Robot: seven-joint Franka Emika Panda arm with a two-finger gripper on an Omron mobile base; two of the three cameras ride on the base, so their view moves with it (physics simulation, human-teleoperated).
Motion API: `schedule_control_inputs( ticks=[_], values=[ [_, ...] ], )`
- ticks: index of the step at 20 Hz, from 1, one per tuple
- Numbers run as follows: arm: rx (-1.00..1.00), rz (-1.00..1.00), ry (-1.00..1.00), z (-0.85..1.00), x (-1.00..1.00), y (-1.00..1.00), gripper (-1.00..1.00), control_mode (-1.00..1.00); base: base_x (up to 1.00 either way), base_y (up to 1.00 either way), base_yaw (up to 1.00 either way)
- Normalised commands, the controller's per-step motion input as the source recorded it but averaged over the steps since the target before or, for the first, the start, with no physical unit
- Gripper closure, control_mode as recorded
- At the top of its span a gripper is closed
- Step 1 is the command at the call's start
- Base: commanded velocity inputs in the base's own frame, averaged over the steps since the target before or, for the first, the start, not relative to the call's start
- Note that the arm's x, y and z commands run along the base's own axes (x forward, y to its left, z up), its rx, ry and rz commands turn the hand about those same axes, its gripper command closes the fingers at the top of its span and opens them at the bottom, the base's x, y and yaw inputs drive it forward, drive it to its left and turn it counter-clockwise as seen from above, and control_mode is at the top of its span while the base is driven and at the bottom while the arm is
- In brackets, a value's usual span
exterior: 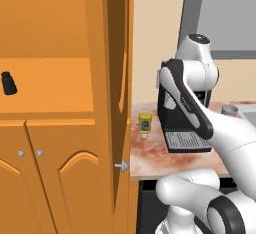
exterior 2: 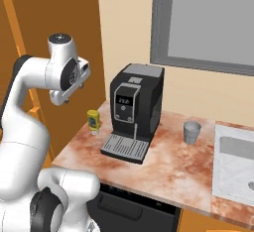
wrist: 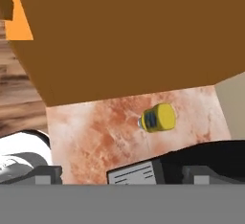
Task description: There are various items on the counter. Only move the condiments/shakers into the cabinet.
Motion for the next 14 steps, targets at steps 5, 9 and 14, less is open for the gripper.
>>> schedule_control_inputs(
  ticks=[5,9,14],
  values=[
    [-0.02,0.02,0.02,-0.39,0.26,0.00,-1.00,-1.00,0.00,0.00,0.00],
    [-0.06,0.01,0.00,-0.37,0.22,0.00,-1.00,-1.00,0.00,0.00,0.00],
    [-0.05,0.01,0.00,-0.27,0.25,0.00,-1.00,-1.00,0.00,0.00,0.00]
  ],
)
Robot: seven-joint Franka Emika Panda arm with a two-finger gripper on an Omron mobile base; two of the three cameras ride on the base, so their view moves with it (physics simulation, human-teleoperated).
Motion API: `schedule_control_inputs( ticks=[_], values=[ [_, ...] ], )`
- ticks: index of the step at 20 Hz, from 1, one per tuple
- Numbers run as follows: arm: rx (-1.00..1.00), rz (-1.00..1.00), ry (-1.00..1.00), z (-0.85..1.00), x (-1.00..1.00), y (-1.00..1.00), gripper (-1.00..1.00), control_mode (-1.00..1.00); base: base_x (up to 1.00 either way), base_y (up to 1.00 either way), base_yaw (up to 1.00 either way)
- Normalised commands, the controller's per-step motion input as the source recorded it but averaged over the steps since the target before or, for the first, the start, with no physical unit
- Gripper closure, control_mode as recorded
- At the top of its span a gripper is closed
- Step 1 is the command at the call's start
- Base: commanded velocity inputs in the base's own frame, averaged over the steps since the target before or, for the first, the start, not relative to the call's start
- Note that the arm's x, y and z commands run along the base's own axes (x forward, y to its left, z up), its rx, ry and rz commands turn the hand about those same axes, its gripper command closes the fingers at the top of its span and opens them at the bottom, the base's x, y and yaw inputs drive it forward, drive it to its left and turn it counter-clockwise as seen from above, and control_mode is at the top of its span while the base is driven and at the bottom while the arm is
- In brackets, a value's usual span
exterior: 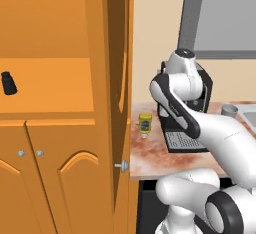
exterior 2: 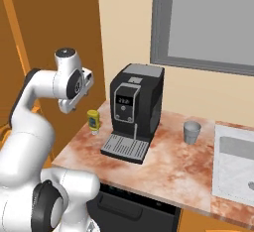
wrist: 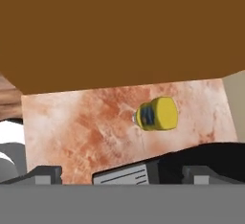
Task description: There are various items on the counter. Only move the condiments/shakers into the cabinet.
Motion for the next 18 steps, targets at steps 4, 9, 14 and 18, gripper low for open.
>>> schedule_control_inputs(
  ticks=[4,9,14,18],
  values=[
    [-0.03,0.02,0.00,-0.14,0.36,0.01,-1.00,-1.00,0.00,0.00,0.00],
    [0.00,0.03,0.03,-0.19,0.40,0.05,-1.00,-1.00,0.00,0.00,0.00],
    [-0.01,0.00,0.02,-0.23,0.30,0.03,-1.00,-1.00,0.00,0.00,0.00],
    [-0.03,0.00,0.00,-0.26,0.15,0.00,-1.00,-1.00,0.00,0.00,0.00]
  ],
)
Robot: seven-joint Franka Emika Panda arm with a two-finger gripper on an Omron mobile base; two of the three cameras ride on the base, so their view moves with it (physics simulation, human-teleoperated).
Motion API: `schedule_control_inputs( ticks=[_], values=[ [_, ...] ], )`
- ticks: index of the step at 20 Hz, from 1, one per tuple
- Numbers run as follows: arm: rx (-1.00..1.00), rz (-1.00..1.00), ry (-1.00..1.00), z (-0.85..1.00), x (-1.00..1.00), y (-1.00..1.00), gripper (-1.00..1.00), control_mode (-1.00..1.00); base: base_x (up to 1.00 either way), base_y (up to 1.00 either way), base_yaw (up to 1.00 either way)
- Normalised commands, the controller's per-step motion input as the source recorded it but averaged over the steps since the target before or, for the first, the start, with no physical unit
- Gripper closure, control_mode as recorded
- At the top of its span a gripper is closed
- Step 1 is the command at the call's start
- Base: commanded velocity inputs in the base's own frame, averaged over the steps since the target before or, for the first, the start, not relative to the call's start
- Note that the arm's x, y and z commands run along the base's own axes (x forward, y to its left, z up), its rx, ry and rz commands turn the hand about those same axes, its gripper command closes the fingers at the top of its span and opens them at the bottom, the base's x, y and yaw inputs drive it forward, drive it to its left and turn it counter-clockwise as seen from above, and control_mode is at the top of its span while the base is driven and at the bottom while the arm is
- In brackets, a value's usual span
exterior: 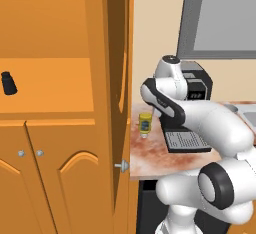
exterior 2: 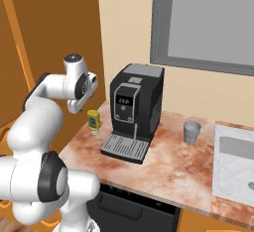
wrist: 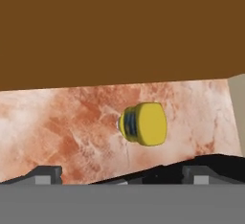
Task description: There are various items on the counter. Only move the condiments/shakers into the cabinet.
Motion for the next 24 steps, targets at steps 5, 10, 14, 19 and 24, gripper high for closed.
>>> schedule_control_inputs(
  ticks=[5,10,14,19,24],
  values=[
    [-0.04,0.00,0.00,-0.18,0.04,0.00,-1.00,-1.00,0.00,0.00,0.00],
    [-0.02,0.00,0.00,-0.14,0.02,0.00,-1.00,-1.00,0.00,0.00,0.00],
    [0.00,0.00,0.00,-0.11,0.03,0.00,-1.00,-1.00,0.00,0.00,0.00],
    [0.00,0.00,0.00,-0.10,0.00,0.00,-1.00,-1.00,0.00,0.00,0.00],
    [-0.01,0.00,0.02,-0.12,0.15,0.04,-1.00,-1.00,0.00,0.00,0.00]
  ],
)
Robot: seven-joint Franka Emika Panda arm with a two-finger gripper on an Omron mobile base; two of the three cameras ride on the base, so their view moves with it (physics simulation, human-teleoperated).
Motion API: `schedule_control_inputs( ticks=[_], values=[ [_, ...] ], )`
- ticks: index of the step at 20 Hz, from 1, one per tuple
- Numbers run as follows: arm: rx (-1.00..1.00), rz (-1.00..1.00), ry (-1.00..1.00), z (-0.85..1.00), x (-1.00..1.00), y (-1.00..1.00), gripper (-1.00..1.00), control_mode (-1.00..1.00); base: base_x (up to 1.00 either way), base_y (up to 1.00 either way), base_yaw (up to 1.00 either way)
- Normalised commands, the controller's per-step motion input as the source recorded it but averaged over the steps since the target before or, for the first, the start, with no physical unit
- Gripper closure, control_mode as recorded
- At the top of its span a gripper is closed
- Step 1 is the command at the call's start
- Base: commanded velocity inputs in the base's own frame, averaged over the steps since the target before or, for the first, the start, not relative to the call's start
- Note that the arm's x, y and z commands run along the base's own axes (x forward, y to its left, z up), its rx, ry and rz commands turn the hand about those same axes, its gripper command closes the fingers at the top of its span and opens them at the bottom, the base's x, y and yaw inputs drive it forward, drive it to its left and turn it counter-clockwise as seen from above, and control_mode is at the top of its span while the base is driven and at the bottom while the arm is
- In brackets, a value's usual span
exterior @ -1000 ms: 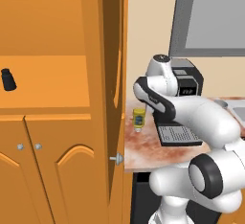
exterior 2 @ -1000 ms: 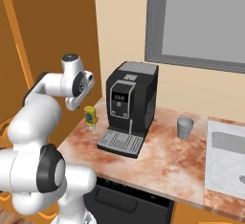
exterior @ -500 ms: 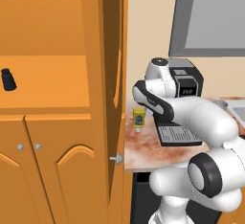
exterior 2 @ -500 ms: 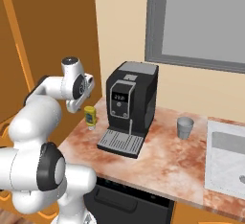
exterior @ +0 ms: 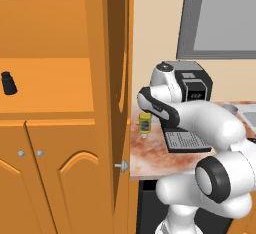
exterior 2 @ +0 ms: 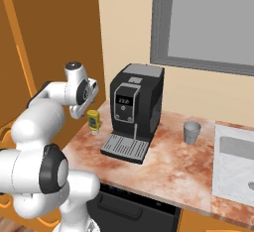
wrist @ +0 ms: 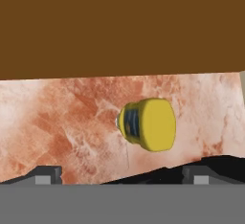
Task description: There are various items on the counter. Only move the condiments/shakers into the cabinet.
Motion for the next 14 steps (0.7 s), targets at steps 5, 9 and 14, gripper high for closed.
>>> schedule_control_inputs(
  ticks=[5,9,14],
  values=[
    [-0.02,0.00,0.01,-0.10,0.17,0.02,-1.00,-1.00,0.00,0.00,0.00],
    [-0.03,0.00,0.03,-0.10,0.16,0.07,-1.00,-1.00,0.00,0.00,0.00],
    [-0.03,0.00,0.07,-0.13,0.22,0.07,-1.00,-1.00,0.00,0.00,0.00]
  ],
)
